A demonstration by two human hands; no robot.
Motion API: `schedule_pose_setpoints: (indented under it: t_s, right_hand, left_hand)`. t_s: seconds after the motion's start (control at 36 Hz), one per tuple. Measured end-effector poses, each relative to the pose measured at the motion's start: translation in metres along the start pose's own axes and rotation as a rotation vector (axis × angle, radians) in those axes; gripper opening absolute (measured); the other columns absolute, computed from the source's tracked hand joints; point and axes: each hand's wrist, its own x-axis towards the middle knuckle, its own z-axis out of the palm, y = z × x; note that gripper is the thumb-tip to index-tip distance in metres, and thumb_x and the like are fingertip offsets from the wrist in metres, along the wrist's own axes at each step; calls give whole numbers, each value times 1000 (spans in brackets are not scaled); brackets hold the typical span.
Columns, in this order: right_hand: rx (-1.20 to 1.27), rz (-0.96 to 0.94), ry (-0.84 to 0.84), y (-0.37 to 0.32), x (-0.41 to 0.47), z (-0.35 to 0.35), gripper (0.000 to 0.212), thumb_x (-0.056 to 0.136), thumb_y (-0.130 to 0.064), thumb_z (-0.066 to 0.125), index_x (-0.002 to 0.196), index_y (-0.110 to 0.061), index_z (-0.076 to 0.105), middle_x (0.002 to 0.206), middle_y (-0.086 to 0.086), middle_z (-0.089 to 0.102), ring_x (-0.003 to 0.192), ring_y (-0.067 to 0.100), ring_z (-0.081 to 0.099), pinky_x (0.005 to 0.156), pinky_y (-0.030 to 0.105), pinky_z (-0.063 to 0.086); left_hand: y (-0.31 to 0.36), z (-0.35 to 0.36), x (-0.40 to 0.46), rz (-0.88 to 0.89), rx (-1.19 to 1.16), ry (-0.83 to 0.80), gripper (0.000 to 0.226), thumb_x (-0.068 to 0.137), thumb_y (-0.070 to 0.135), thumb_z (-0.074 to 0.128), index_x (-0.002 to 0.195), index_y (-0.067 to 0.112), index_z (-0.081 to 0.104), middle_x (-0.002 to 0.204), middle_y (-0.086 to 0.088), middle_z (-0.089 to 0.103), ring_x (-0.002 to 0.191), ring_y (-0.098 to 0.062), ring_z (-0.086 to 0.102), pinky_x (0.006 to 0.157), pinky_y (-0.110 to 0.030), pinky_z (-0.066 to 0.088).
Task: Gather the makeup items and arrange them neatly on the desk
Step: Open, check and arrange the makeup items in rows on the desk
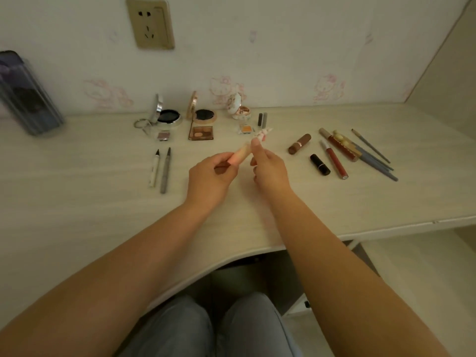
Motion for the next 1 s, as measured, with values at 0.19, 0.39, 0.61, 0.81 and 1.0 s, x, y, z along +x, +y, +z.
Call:
schedule_pose_setpoints:
  t_s: [0.19,0.39,0.61,0.81,1.0]
  right_hand:
    - [66,-12,-98,0,-20,34,28,93,-41,51,76,-20,60,69,-7,51,64,8,46,65,27,38]
    - [-46,-146,14,8,-34,42,33,92,-38,54,66,-18,49,63,-6,49,57,6,44,53,17,34]
    - [-83,-166,-10,9,-36,41,29,98,-31,46,78,-12,54,65,-4,49,56,5,44,46,8,35]
    - [105,-116,-94,13,-33,35,26,97,-29,47,81,-17,64,60,-6,44,56,9,38,57,24,33]
    - [230,-71,-104,16,-32,32,25,98,-29,47,85,-17,65,47,-15,47,50,3,40,54,20,33]
  left_hand:
    - [-19,-30,-20,-75,47,9,25,81,24,68,105,25,60,97,12,63,77,3,60,66,-13,45]
    - [-20,-31,-31,-42,266,36,34,72,46,74,85,21,54,82,9,61,73,-10,59,66,-26,46]
    - [-22,-34,-32,-69,222,-56,29,79,45,67,90,19,62,83,5,67,80,-13,62,73,-31,50]
    - [-19,-34,-36,-47,131,-118,23,96,34,44,95,23,64,78,9,69,75,-8,67,82,-33,51]
    - [-20,-33,-35,5,230,-81,42,79,46,67,109,24,48,98,6,62,88,-16,61,76,-36,50]
